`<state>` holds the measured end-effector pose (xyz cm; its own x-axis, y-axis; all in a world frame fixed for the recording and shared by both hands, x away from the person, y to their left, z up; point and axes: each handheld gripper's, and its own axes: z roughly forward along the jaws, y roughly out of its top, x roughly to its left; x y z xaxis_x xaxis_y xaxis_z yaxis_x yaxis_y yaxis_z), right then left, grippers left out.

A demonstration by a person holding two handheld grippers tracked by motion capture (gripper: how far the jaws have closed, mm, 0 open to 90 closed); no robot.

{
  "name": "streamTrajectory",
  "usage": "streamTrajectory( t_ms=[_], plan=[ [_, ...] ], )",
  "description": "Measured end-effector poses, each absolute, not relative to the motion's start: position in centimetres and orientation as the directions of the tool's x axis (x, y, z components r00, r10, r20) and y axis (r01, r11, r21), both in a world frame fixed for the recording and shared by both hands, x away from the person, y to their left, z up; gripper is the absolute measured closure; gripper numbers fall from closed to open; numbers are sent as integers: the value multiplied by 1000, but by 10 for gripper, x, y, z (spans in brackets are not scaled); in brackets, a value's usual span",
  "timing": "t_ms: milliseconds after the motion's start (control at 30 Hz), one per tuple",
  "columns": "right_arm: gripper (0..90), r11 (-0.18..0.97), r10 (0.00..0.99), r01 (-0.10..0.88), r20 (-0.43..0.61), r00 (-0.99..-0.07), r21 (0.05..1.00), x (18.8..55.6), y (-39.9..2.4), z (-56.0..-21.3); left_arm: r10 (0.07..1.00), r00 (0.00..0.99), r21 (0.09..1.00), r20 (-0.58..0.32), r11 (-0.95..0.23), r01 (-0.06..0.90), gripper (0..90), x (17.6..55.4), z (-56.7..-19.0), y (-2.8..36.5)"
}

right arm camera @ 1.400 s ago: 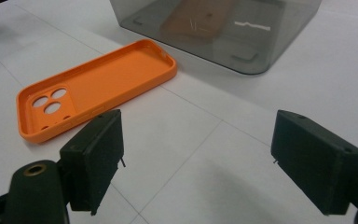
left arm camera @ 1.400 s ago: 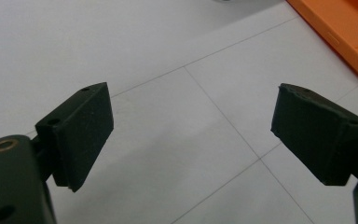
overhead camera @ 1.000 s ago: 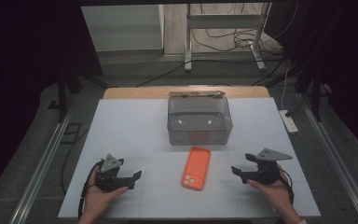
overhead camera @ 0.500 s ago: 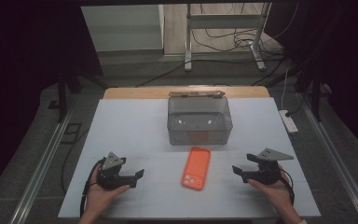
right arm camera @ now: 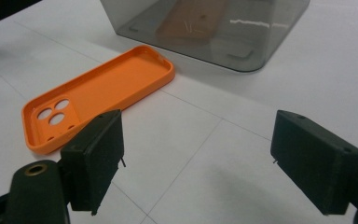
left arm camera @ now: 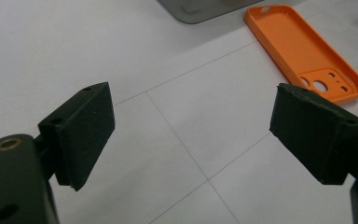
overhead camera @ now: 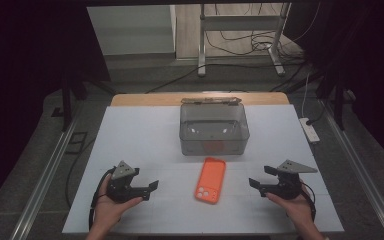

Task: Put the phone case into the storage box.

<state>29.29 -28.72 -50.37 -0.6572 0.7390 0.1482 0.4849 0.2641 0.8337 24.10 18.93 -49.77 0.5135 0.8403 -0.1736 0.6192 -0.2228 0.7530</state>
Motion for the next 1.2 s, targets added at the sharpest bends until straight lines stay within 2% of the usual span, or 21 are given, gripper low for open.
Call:
streamTrajectory(
  t_ms=[200, 467, 867, 1200],
  plan=[
    [178, 284, 738, 485, 134, -662, 827, 294, -287, -506, 849, 491, 725, -195, -213, 656, 145, 245, -491, 184],
    [179, 312, 731, 470, 107, -673, 826, 295, -284, -506, 832, 513, 703, -212, -235, 671, 146, 248, -479, 172],
    [179, 331, 736, 480, 96, -670, 813, 295, -283, -509, 833, 500, 709, -235, -205, 675, 149, 257, -464, 156],
    [179, 327, 749, 484, 90, -657, 812, 295, -284, -509, 823, 519, 698, -232, -231, 678, 154, 272, -457, 141]
  ],
)
